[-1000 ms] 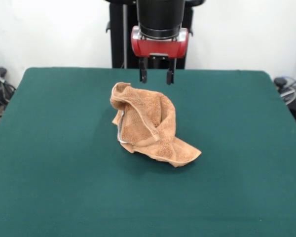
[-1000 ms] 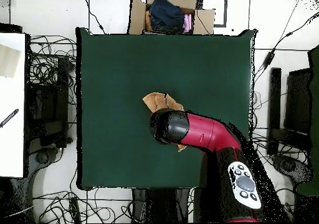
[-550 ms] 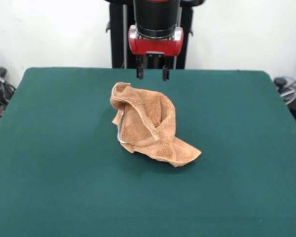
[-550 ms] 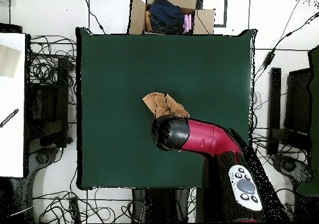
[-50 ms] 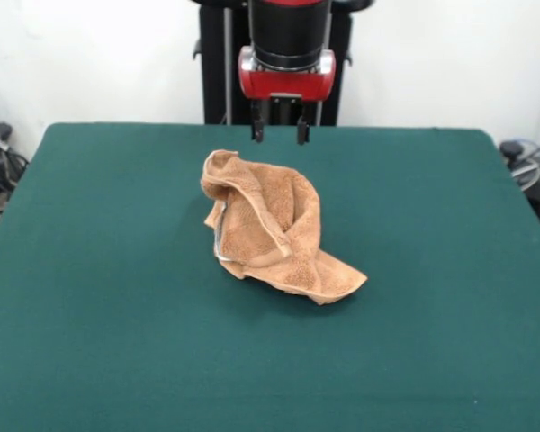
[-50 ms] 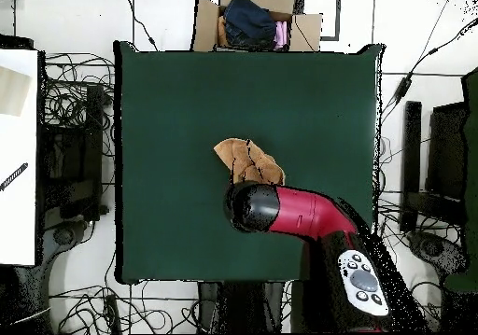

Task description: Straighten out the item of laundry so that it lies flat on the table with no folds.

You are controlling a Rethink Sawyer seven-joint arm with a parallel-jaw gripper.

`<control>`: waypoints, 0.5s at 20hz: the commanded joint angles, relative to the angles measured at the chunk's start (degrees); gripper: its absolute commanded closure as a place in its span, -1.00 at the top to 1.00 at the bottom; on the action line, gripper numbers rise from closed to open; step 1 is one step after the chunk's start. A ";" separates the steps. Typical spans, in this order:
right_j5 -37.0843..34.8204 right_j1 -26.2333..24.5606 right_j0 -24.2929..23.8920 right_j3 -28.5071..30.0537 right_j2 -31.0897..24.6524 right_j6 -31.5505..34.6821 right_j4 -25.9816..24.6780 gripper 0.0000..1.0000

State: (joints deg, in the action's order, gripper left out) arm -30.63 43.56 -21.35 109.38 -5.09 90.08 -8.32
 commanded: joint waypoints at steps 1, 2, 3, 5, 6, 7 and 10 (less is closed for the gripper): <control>4.18 -0.59 1.00 3.05 -4.67 3.23 -2.65 1.00; 3.99 -0.74 1.14 2.92 -4.53 3.32 -2.68 1.00; 3.91 -0.81 1.21 2.84 -4.49 3.35 -2.67 1.00; 3.78 -0.87 1.24 2.77 -4.48 3.37 -2.59 1.00; 3.70 -0.91 1.20 2.70 -4.52 3.35 -2.53 1.00; 3.62 -0.95 1.16 2.62 -4.55 3.32 -2.47 1.00; 3.18 -1.24 0.38 2.65 -5.14 2.86 -1.98 1.00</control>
State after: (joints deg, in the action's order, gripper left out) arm -30.39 43.51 -21.28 109.42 -5.09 90.08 -8.36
